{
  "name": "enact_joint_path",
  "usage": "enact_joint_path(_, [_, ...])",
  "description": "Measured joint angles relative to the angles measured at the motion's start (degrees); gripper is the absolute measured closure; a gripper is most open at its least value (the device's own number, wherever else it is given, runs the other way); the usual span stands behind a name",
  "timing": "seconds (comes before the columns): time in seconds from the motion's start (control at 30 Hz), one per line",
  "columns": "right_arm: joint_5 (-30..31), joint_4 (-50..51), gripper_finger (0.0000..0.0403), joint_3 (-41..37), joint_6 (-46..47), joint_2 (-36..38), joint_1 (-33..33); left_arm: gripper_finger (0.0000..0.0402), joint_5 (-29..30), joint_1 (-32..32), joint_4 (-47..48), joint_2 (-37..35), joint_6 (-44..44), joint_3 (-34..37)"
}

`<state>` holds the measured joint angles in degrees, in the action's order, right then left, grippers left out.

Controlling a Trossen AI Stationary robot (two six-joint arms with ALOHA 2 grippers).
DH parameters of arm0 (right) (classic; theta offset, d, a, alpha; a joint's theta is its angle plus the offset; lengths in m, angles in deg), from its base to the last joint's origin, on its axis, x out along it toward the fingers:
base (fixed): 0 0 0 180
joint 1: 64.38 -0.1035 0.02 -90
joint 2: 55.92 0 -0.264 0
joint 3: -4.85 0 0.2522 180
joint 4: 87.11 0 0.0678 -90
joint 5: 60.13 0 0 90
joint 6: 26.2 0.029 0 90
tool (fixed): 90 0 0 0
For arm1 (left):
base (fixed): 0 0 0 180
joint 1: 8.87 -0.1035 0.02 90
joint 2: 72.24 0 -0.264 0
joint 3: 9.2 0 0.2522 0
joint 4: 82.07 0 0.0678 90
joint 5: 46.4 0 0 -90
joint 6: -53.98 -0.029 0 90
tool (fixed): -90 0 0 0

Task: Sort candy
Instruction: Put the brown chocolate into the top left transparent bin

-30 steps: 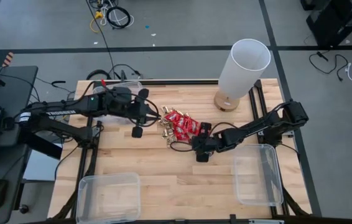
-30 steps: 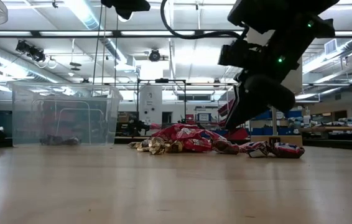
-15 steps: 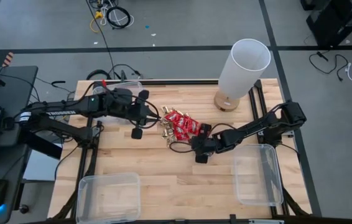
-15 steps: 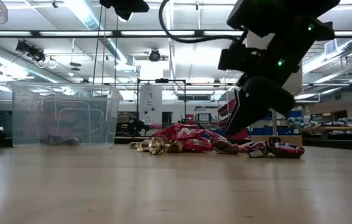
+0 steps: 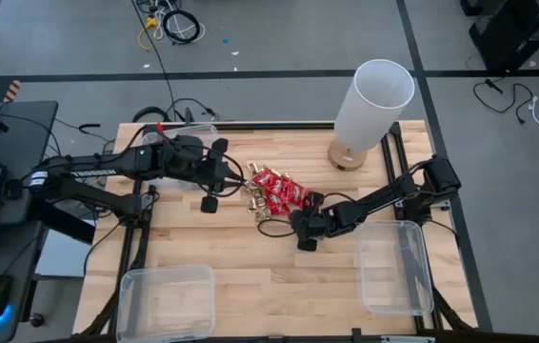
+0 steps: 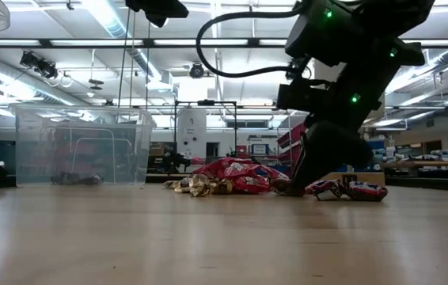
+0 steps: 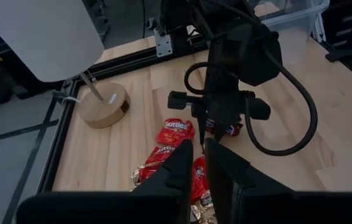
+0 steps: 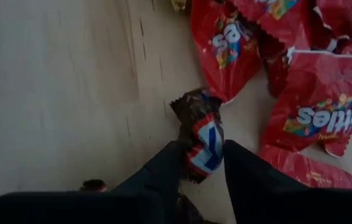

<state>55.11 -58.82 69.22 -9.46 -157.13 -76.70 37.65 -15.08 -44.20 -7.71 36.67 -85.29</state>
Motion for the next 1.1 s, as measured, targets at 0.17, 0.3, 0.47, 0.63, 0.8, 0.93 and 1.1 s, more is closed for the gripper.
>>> enact_joint_path(0.17, [-0.5, -0.4, 0.0343, 0.0, -0.2, 0.0, 0.0, 0.0355, -0.1, 0.0, 0.0, 0.0, 0.1, 0.0])
enact_joint_path(0.3, [-0.6, -0.4, 0.0390, 0.0, -0.5, 0.1, 0.0, 0.0355, -0.1, 0.0, 0.0, 0.0, 0.1, 0.0])
enact_joint_path(0.47, [-0.6, -0.4, 0.0398, 0.0, -1.2, 0.1, 0.0, 0.0355, -0.1, 0.0, -0.1, 0.0, 1.0, 0.0])
enact_joint_path(0.63, [2.0, -0.3, 0.0402, 0.0, -1.8, 0.1, -0.7, 0.0355, -0.2, 0.0, -0.4, 0.6, 2.8, 0.0])
enact_joint_path(0.8, [8.4, -0.2, 0.0403, 1.3, -3.2, 0.9, -2.5, 0.0355, -2.4, 0.5, -0.8, 2.5, 2.9, 0.0])
enact_joint_path(0.93, [14.4, -0.1, 0.0403, 3.1, -5.3, 1.9, -4.3, 0.0355, -2.5, 2.0, -2.1, 5.1, 2.9, 0.0])
enact_joint_path(1.1, [24.2, -0.4, 0.0403, 6.4, -10.4, 2.6, -6.6, 0.0355, -2.5, 4.1, -2.6, 8.5, 2.8, 0.0])
